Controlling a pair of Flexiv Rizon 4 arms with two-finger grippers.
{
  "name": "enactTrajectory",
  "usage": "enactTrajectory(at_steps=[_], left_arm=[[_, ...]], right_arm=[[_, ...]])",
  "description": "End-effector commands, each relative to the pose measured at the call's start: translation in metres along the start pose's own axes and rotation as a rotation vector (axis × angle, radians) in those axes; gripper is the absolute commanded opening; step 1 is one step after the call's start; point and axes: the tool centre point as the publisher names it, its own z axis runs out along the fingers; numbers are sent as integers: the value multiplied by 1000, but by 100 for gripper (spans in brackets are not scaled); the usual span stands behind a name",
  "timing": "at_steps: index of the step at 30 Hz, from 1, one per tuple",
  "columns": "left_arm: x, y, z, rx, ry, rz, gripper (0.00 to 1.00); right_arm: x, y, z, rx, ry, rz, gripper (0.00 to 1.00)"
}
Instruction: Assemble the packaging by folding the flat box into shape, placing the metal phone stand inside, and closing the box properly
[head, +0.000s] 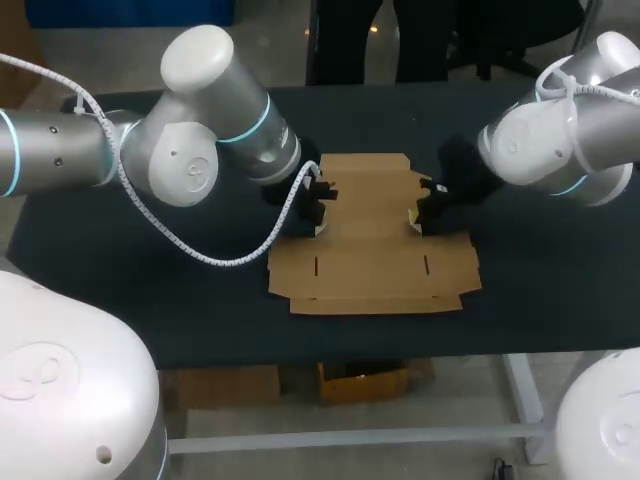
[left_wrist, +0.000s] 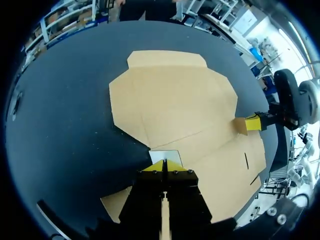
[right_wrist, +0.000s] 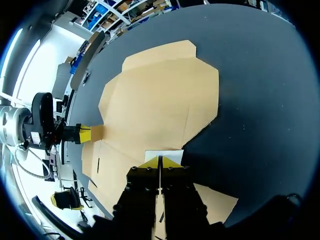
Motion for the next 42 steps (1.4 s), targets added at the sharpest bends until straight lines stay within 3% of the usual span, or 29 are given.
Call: enactTrajectory(at_steps=[1, 30, 42], left_arm=[[5, -3, 6, -6, -31, 1, 0], [12, -3, 20, -27, -51, 4, 0], [12, -4, 35, -39, -93, -20, 0]], right_arm=[[3, 0, 3, 3, -18, 1, 0], [2, -5, 19, 38, -76, 5, 0], [0, -8, 27, 55, -99, 5, 0]])
